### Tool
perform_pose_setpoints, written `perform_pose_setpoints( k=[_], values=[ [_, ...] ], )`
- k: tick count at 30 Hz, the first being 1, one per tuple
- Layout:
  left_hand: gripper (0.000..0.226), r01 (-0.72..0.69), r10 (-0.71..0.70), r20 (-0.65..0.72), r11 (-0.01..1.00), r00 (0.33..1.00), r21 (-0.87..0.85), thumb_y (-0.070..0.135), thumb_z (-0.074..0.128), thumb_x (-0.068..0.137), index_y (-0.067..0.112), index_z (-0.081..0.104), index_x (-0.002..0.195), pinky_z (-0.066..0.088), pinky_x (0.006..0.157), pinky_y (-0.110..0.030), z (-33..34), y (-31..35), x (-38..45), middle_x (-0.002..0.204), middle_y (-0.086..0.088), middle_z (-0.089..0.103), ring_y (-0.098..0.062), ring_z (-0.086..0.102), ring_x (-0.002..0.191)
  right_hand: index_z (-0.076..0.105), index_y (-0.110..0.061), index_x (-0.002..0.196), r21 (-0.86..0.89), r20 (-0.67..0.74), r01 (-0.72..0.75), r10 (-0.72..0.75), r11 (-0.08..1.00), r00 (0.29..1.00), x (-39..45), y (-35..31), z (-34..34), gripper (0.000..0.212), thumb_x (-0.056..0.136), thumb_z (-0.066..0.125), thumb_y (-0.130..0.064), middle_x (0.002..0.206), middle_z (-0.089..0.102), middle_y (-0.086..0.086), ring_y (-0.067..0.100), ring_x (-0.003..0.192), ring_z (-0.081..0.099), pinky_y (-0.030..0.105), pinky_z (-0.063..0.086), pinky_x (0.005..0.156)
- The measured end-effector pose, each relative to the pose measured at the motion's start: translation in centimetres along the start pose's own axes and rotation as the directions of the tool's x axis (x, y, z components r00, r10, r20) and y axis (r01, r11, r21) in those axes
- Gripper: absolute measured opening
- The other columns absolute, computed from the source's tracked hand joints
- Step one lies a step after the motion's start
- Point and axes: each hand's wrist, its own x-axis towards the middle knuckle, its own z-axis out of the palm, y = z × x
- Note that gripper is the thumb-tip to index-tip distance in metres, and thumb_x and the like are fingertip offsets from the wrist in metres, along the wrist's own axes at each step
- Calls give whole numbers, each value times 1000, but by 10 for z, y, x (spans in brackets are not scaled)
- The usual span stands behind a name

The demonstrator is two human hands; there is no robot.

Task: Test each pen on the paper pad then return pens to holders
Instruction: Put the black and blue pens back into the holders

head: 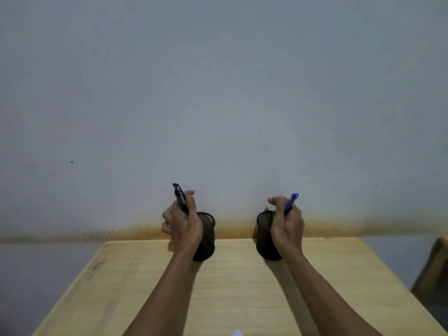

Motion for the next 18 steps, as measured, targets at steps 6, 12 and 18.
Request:
perform_pose_setpoints(
  k=[6,12,18],
  values=[
    [25,58,-59,11,993,998,101,57,32,101,55,55,111,14,116,-55,6,-12,-16,138,13,40,-10,18,132,67,-23,125,-76,-15,-42,41,996,999,-10,32,8,80,91,23,-80,140,58,2,24,139,45,57,39,113],
    [32,78,-84,43,988,996,134,55,38,101,45,61,121,19,113,-49,12,-31,-10,139,12,39,-18,23,135,61,-13,133,-33,44,-52,54,998,998,-17,37,6,60,100,40,-59,147,54,1,21,140,41,33,34,107],
    [14,97,-102,-31,985,994,-139,40,66,92,35,68,105,46,94,-38,16,-40,-9,118,12,61,-17,57,117,61,-19,133,46,60,-78,76,996,995,-20,31,5,39,98,63,-35,142,56,2,19,132,49,31,42,103]
  ],
)
